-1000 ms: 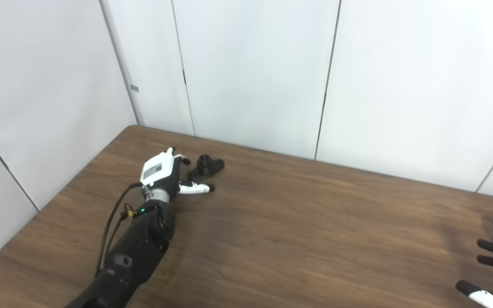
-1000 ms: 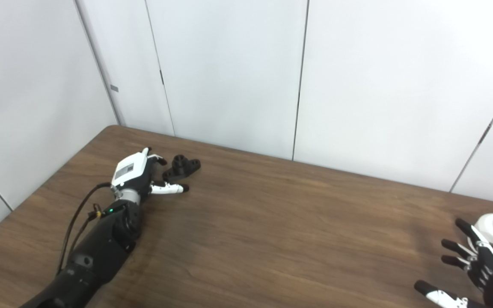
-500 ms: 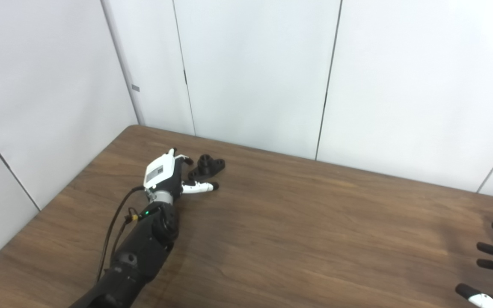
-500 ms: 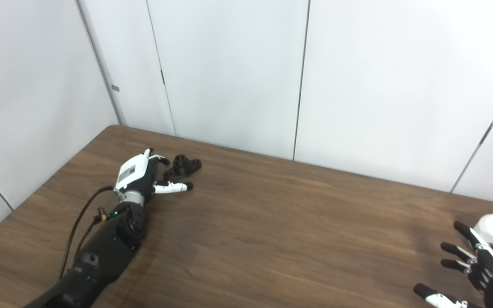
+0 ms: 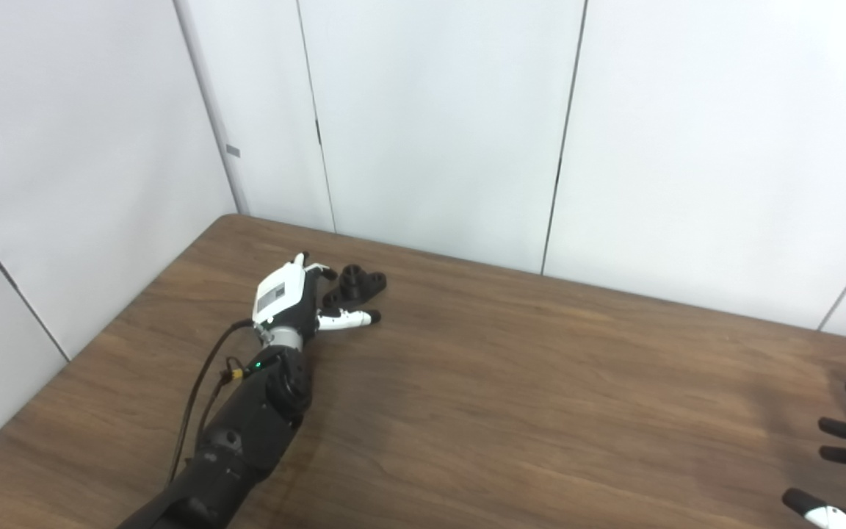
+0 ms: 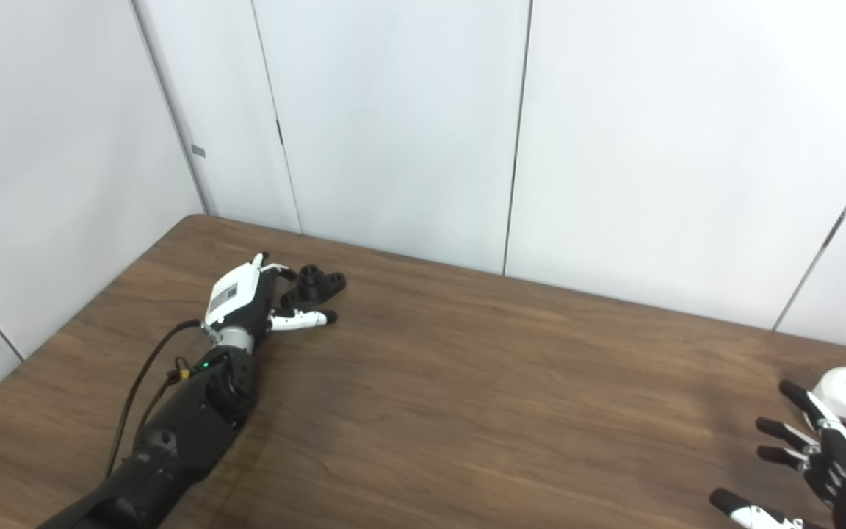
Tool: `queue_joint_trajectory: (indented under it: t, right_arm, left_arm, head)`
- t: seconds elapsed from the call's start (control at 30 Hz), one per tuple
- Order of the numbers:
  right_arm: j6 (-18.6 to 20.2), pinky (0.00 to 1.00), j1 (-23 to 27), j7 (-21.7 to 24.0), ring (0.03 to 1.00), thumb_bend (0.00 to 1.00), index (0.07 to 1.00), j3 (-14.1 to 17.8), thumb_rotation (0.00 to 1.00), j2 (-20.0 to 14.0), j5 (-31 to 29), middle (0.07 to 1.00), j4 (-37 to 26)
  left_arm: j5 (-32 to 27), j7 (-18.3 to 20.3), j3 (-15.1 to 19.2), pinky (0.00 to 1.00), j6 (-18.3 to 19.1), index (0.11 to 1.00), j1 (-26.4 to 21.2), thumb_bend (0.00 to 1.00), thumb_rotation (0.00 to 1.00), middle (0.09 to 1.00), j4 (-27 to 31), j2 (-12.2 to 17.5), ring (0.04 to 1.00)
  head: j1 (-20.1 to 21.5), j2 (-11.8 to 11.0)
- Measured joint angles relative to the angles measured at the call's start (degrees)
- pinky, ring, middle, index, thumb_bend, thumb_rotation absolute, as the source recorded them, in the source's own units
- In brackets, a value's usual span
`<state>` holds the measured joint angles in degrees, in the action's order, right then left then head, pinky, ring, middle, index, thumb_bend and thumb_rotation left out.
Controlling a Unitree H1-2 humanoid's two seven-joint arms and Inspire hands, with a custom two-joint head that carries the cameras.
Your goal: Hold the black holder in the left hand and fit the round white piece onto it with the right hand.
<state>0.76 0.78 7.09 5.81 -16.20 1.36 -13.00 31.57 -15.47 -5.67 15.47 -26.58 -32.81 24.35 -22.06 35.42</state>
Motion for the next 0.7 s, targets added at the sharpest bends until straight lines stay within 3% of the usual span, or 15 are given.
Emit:
queue_joint_trajectory:
  t: [0.17,0.27,0.3,0.33,0.37,0.7]
  right_arm:
    - [0.18,0.71,-0.12,0.01,0.810,0.62,0.885,-0.02,0.15,0.00,-0.01,0.942,-0.50]
    - [0.23,0.71,-0.15,0.00,0.806,0.61,0.888,-0.01,0.12,0.00,-0.06,0.945,-0.51]
    - [0.38,0.71,-0.15,0.00,0.804,0.61,0.888,-0.01,0.12,0.01,-0.07,0.944,-0.55]
    - [0.85,0.71,-0.14,0.00,0.803,0.61,0.889,0.00,0.12,0.02,-0.07,0.944,-0.62]
    - [1.11,0.70,-0.15,0.00,0.803,0.61,0.889,-0.01,0.14,0.02,-0.05,0.944,-0.64]
    - [1.64,0.69,-0.20,-0.06,0.817,0.59,0.896,0.10,0.17,0.08,0.34,0.952,-1.13]
  left_arm:
    - [-0.09,-0.07,-0.21,1.00,-0.41,0.732,-0.41,0.96,0.26,1.000,-0.77,0.01,1.000]
    - [-0.25,-0.20,-0.16,1.00,-0.49,0.616,-0.48,0.92,0.16,0.996,-0.86,0.00,1.000]
    - [-0.42,-0.39,-0.10,1.00,-0.67,0.553,-0.57,0.73,0.11,0.981,-0.90,0.00,1.000]
    - [-0.56,-0.53,-0.07,1.00,-0.93,0.512,-0.72,0.61,0.08,0.962,-1.00,0.00,1.000]
    - [-0.62,-0.64,-0.15,1.00,-1.22,0.497,-0.91,0.57,0.07,0.949,-1.13,0.00,1.000]
    - [-0.21,-2.74,-2.05,1.00,-4.39,0.484,-1.14,0.52,0.06,0.913,-2.97,-0.02,1.000]
  head:
    - [0.35,0.09]
    - [0.35,0.35]
    - [0.35,0.35]
    - [0.35,0.35]
    - [0.35,0.35]
    - [0.18,0.53]
